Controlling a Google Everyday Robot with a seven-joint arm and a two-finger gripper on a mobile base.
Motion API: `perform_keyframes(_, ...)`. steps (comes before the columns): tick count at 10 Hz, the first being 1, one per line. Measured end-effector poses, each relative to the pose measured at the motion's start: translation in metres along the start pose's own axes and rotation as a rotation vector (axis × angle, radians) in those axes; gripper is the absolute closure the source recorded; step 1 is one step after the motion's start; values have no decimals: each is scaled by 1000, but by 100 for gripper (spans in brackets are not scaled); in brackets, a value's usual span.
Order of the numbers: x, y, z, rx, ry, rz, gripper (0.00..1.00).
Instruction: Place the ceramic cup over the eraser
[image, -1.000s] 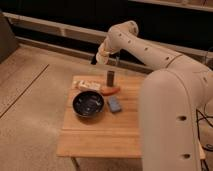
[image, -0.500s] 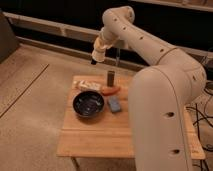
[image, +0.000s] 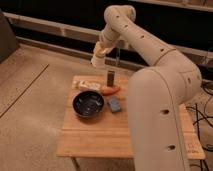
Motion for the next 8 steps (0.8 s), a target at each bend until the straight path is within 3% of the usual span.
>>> perform_keyframes(1, 3, 3, 2, -38, 14, -13, 100)
perform_keyframes(3, 6, 4, 3, -66, 28, -26, 100)
perform_keyframes(7, 7, 3, 4, -60, 32, -27, 100)
perform_keyframes(8, 10, -2, 5, -39, 49, -31, 100)
